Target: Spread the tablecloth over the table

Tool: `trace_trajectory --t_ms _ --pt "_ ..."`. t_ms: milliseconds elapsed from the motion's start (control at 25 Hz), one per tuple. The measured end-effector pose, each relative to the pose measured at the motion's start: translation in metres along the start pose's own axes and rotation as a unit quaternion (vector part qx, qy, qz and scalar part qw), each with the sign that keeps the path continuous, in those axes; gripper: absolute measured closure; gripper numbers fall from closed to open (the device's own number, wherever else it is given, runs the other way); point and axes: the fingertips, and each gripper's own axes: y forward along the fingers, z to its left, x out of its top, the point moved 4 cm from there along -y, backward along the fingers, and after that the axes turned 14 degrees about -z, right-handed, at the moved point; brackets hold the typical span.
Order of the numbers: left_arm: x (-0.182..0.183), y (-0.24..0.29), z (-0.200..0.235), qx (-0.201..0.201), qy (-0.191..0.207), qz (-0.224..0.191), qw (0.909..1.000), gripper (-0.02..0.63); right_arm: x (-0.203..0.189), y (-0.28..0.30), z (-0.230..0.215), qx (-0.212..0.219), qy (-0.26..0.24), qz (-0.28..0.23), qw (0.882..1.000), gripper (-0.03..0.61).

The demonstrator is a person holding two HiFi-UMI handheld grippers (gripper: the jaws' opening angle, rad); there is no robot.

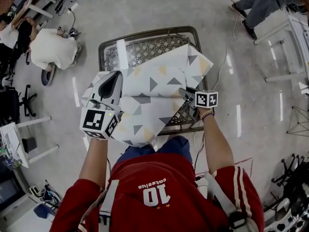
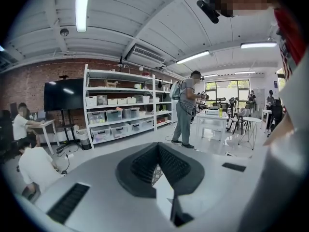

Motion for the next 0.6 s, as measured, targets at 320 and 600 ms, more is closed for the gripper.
trace_trajectory --t_ms 320,600 --pt "0.007 -0.012 -0.001 0.014 0.002 -0.013 0.9998 0.607 0.031 -0.014 0.021 0.064 -0.012 -0.059 0.996 0.560" --pt "0.029 -0.031 0.017 0.039 0.002 -0.035 0.9986 0.607 0.068 -0.016 0.066 0.076 -0.109 -0.066 0.989 0.563"
